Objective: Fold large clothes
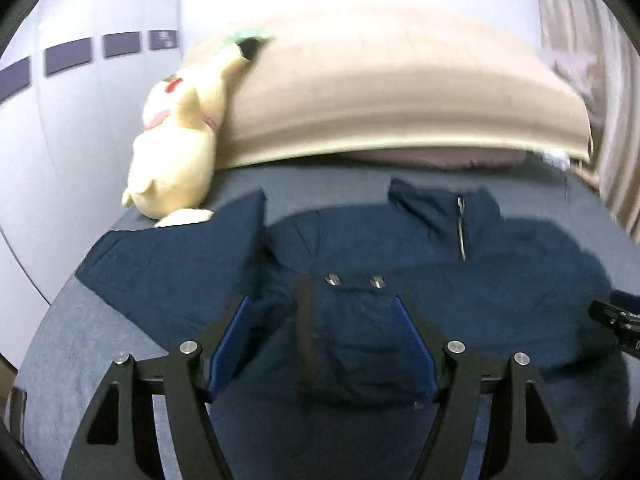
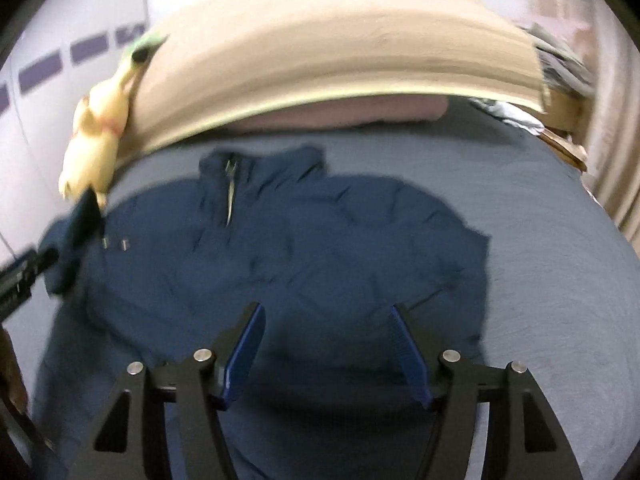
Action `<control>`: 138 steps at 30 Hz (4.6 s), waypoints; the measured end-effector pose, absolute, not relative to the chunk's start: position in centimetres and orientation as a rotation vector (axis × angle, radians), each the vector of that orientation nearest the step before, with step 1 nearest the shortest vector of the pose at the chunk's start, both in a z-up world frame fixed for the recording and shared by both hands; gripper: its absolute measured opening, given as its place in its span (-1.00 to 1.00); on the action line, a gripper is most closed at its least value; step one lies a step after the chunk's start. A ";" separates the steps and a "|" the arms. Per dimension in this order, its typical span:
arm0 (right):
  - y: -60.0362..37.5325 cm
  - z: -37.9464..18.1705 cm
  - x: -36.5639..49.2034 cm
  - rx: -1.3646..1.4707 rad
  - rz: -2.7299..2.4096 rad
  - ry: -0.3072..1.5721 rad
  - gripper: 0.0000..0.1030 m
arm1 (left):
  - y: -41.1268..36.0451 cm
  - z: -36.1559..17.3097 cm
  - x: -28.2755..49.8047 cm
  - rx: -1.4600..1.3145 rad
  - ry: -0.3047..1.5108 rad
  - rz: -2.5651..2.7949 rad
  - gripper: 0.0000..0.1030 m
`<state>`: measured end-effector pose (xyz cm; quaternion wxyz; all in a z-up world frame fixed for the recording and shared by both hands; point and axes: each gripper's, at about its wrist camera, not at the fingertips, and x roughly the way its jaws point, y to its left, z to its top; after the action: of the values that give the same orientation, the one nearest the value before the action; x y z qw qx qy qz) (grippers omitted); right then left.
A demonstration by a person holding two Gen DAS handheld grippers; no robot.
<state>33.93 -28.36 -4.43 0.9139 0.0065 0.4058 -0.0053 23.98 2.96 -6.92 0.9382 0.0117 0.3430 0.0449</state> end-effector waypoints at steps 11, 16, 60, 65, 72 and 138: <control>-27.1 -7.6 35.0 -0.051 -0.021 0.945 0.32 | 3.3 -12.9 26.9 0.099 0.913 0.171 0.42; -27.0 -4.8 37.8 0.035 -0.031 0.884 0.60 | 4.9 -12.4 26.4 0.026 0.922 0.145 0.42; -18.2 2.9 -1.8 0.221 0.031 0.501 0.85 | 7.1 -1.4 -7.7 -0.111 0.662 0.051 0.46; -18.0 1.7 -3.8 0.211 0.012 0.489 0.88 | 7.7 -1.8 -8.6 -0.124 0.658 0.065 0.47; -18.5 1.6 -3.8 0.213 -0.021 0.467 0.91 | 8.2 -2.9 -7.7 -0.148 0.677 0.077 0.47; -15.9 -8.5 9.8 0.116 0.033 0.808 0.92 | 38.2 -13.9 31.3 -0.921 0.760 0.284 -0.88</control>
<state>9.82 -15.92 -8.46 0.9176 0.0565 0.3931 0.0158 31.34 38.21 -13.88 0.8175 -0.4323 0.3567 0.1330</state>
